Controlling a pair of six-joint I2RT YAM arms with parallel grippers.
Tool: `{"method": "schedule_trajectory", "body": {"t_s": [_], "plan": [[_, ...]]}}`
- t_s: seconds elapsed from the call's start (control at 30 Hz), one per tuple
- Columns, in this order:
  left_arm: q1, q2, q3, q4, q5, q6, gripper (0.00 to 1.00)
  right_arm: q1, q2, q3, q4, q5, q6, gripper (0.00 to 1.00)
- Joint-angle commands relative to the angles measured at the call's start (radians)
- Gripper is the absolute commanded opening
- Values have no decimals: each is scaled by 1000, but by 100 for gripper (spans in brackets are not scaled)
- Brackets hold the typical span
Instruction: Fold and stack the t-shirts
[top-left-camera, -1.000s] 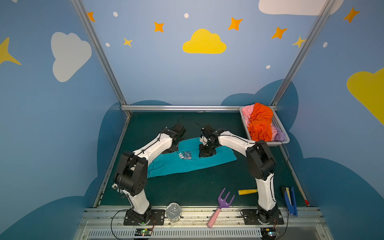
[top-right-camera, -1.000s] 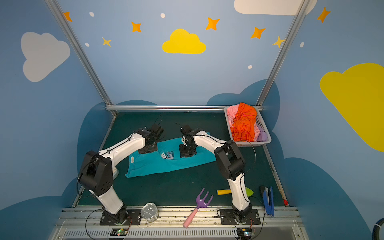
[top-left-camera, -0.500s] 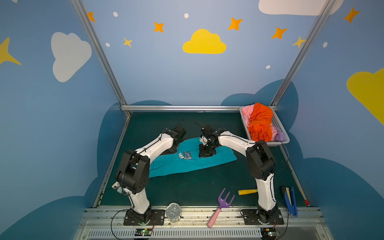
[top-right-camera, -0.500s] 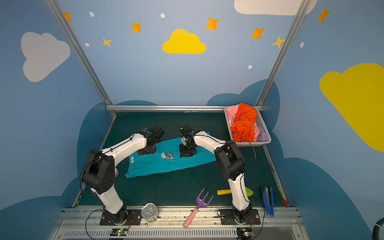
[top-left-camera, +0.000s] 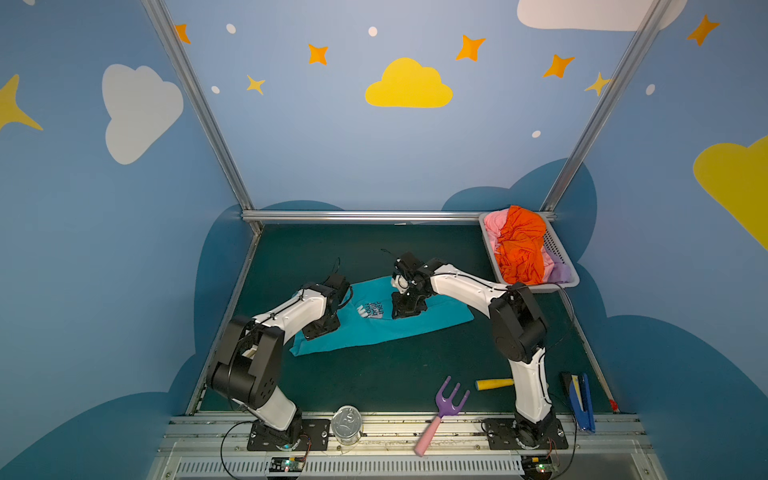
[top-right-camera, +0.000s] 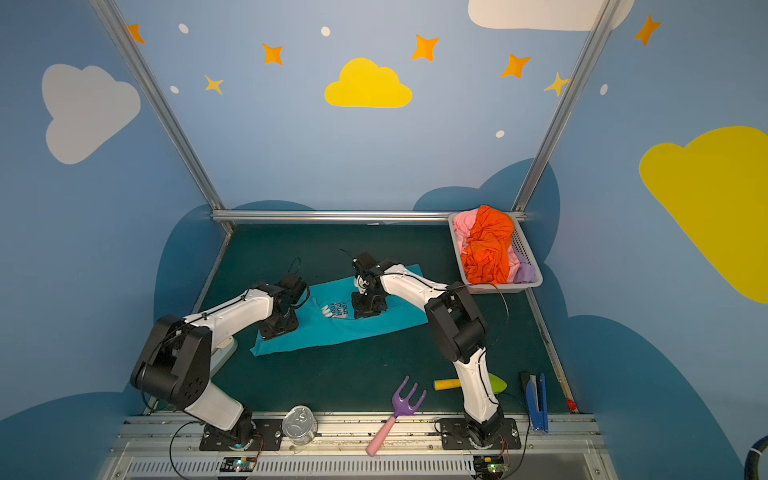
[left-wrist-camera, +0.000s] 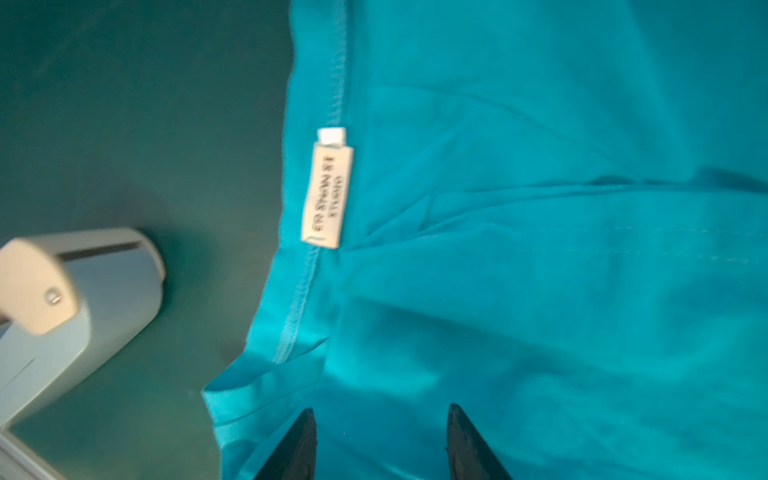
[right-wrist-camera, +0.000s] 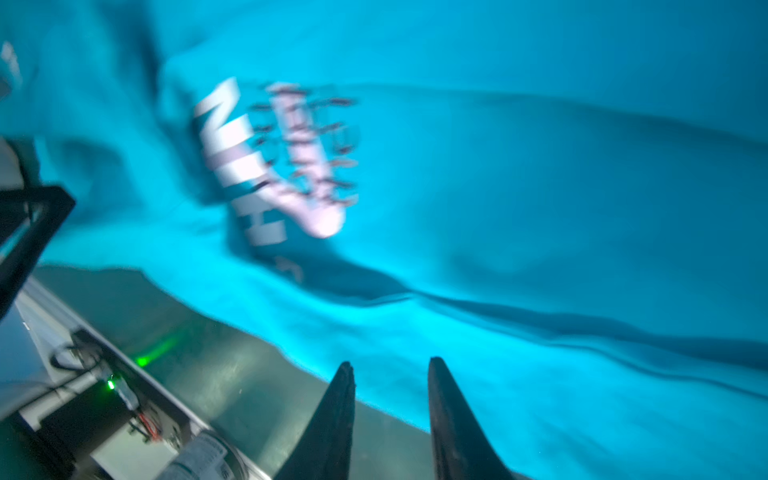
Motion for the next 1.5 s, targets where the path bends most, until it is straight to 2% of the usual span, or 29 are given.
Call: {"method": "schedule_trajectory", "body": {"t_s": [0.0,0.13,0.23,0.37,0.53,0.73,0.83,1.0,1.07,1.2,1.37,1.47], "plan": [[-8,-113,-24,-95,-76,-91,55,80,45,128,-47,-6,-68,29],[-21,-244,-129,-84,-56,-149,63,104,142,215,-60,-56,-70,28],[-15,-269,-250,-3,-42,-210,65,111,201,246,-72,-63,-67,28],[32,-199,-319,62,-7,-227,56,97,231,216,-77,-32,-58,27],[103,-93,-267,42,38,-207,47,32,213,119,-45,-34,-9,26],[205,-95,-253,-23,41,-227,47,-34,133,10,-15,-8,1,26],[228,-124,-226,-74,2,-224,47,-58,92,-7,-24,22,-18,26],[223,-184,-124,-162,-40,-196,48,-99,22,-27,-46,57,-31,26],[209,-205,-82,-169,-39,-186,52,-104,-14,-31,-47,74,-32,26],[167,-205,-49,-33,75,-122,61,-89,-53,-19,-45,65,-35,28],[109,-70,19,69,124,-97,66,-66,-41,8,-53,54,-33,28],[105,28,58,100,153,-89,67,-61,-24,12,-56,43,-29,27]]}}
